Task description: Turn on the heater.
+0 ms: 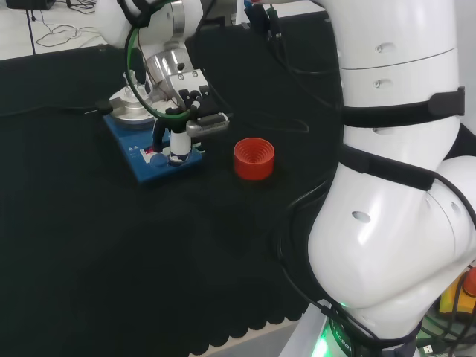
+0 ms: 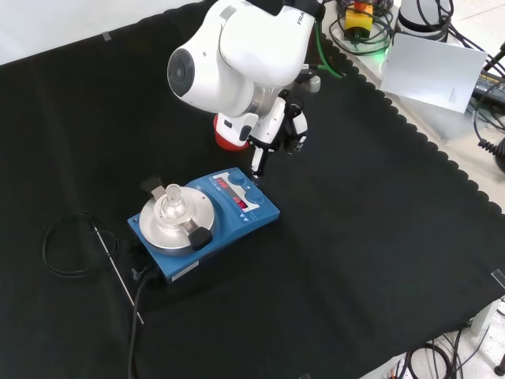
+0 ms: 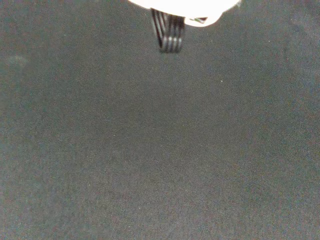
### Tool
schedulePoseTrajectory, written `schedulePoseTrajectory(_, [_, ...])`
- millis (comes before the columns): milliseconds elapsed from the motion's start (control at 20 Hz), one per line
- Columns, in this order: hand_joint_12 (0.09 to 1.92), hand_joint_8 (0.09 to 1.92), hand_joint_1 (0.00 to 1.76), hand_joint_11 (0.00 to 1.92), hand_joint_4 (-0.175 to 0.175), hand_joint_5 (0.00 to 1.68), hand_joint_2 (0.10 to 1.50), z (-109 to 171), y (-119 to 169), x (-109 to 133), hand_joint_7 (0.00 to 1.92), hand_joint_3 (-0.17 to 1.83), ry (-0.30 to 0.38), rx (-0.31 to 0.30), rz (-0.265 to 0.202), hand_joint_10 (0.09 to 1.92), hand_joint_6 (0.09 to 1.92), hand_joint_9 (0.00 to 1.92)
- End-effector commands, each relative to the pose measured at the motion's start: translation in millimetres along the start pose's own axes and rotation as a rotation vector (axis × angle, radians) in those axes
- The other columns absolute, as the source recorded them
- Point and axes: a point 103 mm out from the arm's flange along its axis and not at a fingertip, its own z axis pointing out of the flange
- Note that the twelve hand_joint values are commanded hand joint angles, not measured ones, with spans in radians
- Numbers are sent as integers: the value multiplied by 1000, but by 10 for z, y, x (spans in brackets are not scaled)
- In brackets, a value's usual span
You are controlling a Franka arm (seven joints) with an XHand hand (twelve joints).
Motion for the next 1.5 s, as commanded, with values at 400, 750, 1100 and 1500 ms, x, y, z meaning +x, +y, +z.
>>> schedulePoseTrajectory(400, [1213,1432,1400,1203,-62,239,693,11,124,-29,1560,1004,-11,8,3,1342,331,1624])
schedulePoseTrajectory(750, [1213,1432,1400,1205,-61,241,690,16,195,-48,1560,1009,-11,16,0,1342,314,1624])
schedulePoseTrajectory(1100, [1214,1432,1400,1205,-61,248,688,23,208,-71,1561,1014,-11,18,1,1342,301,1624])
schedulePoseTrajectory(1500, [1215,1431,1400,1206,-61,257,687,33,225,-80,1561,1018,-8,25,-1,1342,288,1624])
